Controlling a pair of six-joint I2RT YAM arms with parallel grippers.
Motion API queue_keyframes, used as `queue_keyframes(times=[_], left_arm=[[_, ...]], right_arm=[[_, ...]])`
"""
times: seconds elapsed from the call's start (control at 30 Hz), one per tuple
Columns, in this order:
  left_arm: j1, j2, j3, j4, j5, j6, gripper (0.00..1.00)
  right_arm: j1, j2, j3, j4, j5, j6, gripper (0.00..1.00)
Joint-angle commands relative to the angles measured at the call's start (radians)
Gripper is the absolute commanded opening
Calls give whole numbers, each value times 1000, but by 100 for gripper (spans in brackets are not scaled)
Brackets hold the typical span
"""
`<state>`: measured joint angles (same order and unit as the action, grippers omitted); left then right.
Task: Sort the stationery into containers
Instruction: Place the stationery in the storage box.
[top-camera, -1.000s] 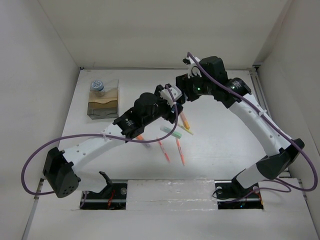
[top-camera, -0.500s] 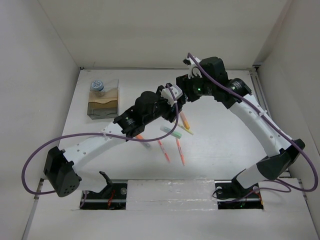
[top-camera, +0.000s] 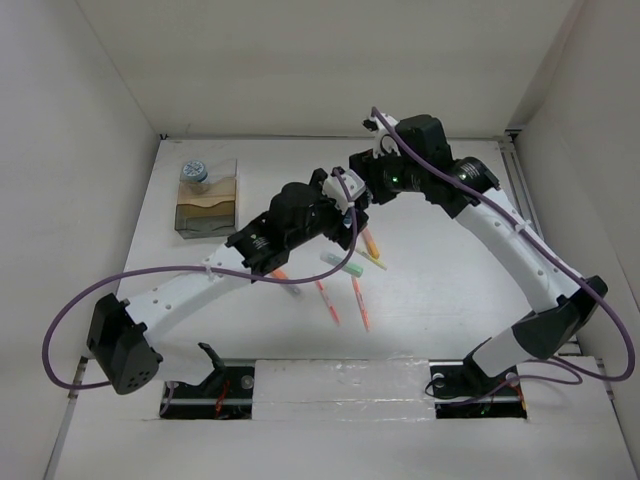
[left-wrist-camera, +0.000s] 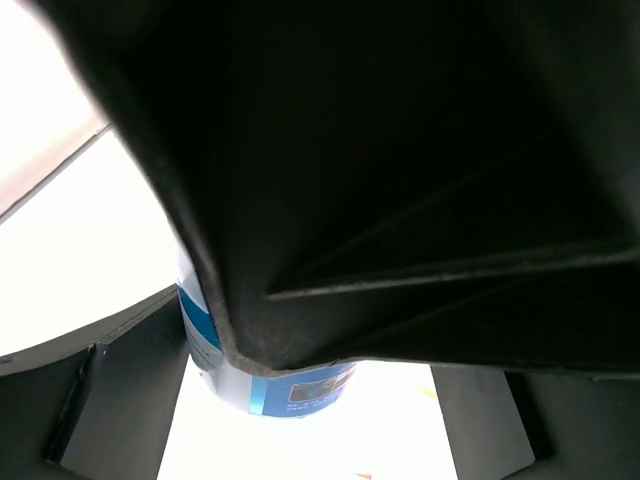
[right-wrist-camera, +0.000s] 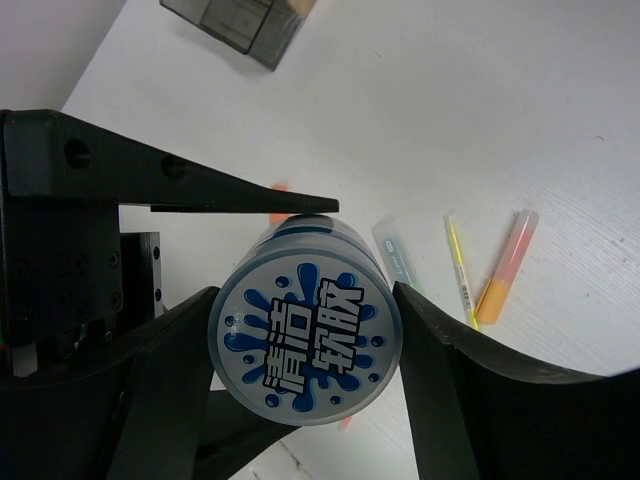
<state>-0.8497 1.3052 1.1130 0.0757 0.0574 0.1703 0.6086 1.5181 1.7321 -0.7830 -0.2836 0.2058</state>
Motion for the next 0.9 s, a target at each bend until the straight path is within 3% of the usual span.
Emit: queue_keyframes(times=[0.0,0.23,0.43,0.87], left_arm=[[-11,-50,47,61,33,-5,85],[-11,-69,38,72,24,-5,85],[-11,-60,38,62,24,5,77],[-11,-27,65,-5,65,5,83]], right_arm=[[52,17,38,77,-25,10,0],[71,39,38,77,-12,10,0],[71,39,47,86,-22,10,0],[26,21,86,67,24,20,0]])
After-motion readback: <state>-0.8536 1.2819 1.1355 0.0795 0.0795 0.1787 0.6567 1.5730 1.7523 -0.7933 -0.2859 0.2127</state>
